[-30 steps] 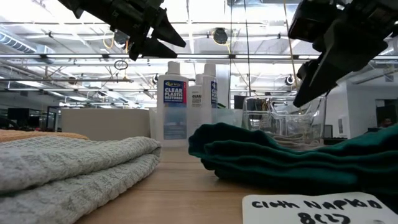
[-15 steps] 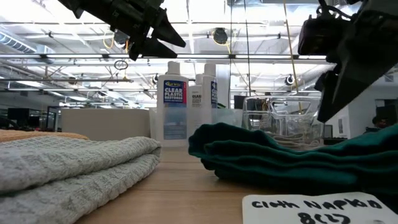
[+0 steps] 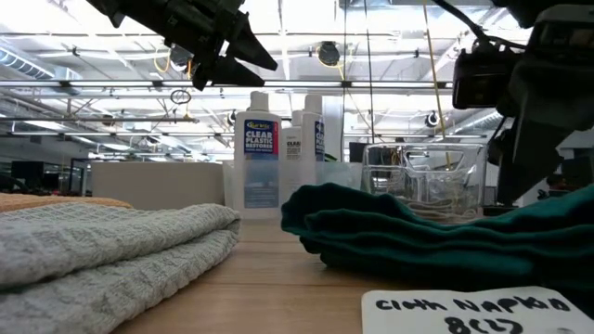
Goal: Pick & Place Kitchen Items
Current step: Put the green towel into the transparent bin
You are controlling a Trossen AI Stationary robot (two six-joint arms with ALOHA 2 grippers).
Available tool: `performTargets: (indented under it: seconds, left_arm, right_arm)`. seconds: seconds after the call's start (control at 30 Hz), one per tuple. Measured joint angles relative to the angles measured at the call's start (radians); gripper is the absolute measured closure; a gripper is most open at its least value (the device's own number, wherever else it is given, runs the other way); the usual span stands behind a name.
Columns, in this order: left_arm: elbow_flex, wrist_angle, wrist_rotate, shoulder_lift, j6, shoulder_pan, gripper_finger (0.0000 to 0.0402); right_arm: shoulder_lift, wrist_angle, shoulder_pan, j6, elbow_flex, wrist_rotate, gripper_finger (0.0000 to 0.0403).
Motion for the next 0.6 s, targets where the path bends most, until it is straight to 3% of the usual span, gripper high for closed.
performTargets:
  seconds: [0.23,0.6]
  left_arm:
    - [0.0,0.0,0.0,0.0,0.0,0.0,0.0167]
    - [0.0,0.004,0.0,0.0,0.0,0.0,0.0167]
  right_arm:
    - [0.028,0.085,0.046,0.003,-0.016,0.006,0.0138]
    - [0.25,0.376,0.051,0.048,-0.016,-0.047,0.0138]
